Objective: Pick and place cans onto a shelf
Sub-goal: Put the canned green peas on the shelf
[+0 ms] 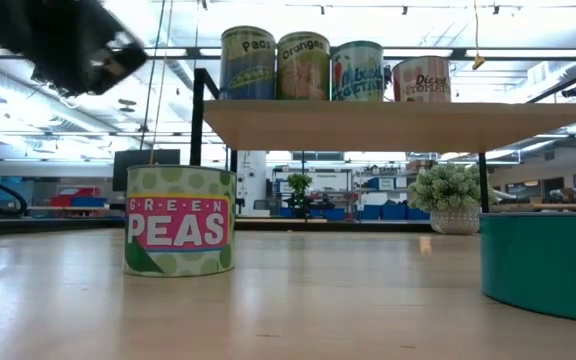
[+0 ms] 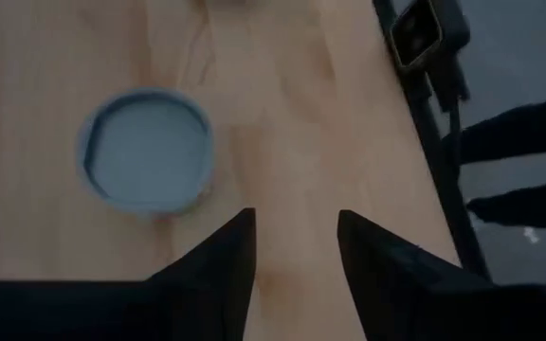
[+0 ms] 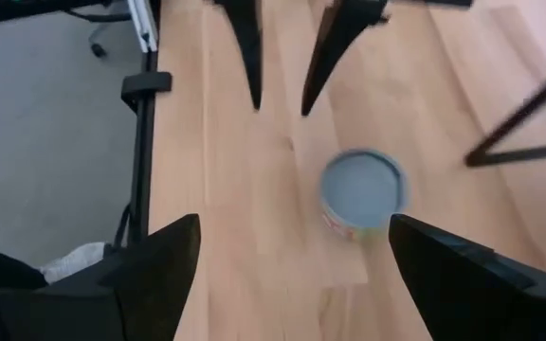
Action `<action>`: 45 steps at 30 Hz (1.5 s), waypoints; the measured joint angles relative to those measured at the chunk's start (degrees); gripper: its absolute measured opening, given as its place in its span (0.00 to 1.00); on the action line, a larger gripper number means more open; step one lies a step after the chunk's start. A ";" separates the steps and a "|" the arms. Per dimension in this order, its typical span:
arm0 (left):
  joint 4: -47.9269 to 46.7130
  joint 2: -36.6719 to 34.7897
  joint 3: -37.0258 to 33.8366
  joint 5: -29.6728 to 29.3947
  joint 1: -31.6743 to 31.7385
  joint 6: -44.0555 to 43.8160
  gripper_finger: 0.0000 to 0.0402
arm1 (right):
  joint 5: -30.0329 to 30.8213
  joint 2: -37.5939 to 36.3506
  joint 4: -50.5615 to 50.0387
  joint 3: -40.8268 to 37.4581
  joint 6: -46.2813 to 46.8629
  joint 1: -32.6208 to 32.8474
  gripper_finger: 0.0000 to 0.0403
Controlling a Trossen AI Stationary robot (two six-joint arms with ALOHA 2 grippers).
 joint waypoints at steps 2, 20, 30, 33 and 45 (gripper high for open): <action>-0.71 -0.40 0.00 -0.41 -0.99 -1.39 0.38 | -1.10 1.70 2.78 0.00 -1.68 -0.59 0.87; -15.14 -12.41 0.00 -5.18 -9.52 -12.79 0.35 | -5.94 12.92 6.27 7.06 -12.25 -8.02 0.91; -16.18 -13.86 0.03 -5.46 -10.17 -15.60 0.35 | -9.54 15.83 7.90 6.80 -18.67 -11.03 0.99; -16.31 -13.86 0.03 -5.67 -10.15 -16.32 0.35 | -7.49 16.48 7.31 6.65 -20.06 -11.24 0.99; -17.58 -13.81 0.03 -5.89 -10.21 -16.86 0.35 | -9.54 18.31 3.30 6.16 -19.90 -10.38 0.96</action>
